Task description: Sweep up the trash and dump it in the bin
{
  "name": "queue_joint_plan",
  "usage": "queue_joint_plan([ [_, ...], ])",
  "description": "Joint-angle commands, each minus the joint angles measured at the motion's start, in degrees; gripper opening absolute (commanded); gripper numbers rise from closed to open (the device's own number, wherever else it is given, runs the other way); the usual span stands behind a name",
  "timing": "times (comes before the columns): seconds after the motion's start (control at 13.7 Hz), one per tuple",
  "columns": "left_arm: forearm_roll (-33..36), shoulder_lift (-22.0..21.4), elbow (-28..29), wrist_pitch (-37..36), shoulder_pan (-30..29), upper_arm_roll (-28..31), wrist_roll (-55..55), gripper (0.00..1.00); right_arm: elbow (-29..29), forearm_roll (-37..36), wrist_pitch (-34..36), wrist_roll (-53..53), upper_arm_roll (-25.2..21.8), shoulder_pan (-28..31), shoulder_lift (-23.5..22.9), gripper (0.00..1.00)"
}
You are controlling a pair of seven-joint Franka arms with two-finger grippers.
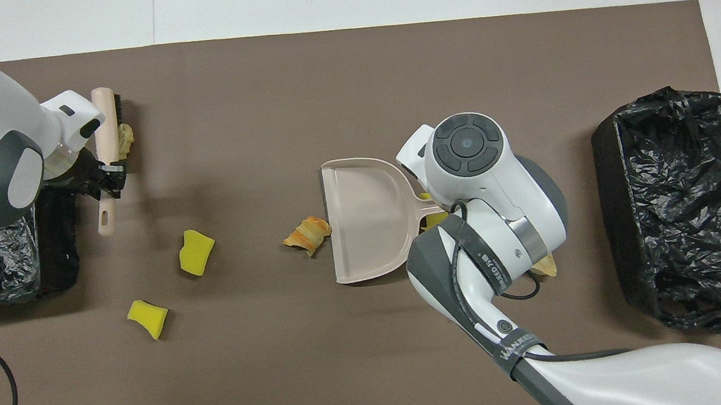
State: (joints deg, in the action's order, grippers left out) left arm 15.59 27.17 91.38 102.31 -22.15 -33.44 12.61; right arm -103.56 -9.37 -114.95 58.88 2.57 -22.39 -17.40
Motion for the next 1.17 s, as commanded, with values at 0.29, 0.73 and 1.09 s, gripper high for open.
queue_joint_plan([
  [0.29,-8.21,-7.38,1.78,-10.02,-0.17,-9.35,4.08,0.00,-1.64,-0.65,-1.85,-2.45,0.25,-0.11,0.62,0.00],
  [0.73,-8.30,-13.61,6.67,-13.02,-3.60,-9.10,10.20,0.00,-1.73,-0.73,-2.90,-2.36,0.33,-0.90,-0.09,0.00],
  [1.09,-8.30,-20.67,23.30,5.15,-10.37,-9.10,11.43,0.00,-2.43,-0.38,-3.26,-7.37,0.25,-2.74,-0.61,0.00],
])
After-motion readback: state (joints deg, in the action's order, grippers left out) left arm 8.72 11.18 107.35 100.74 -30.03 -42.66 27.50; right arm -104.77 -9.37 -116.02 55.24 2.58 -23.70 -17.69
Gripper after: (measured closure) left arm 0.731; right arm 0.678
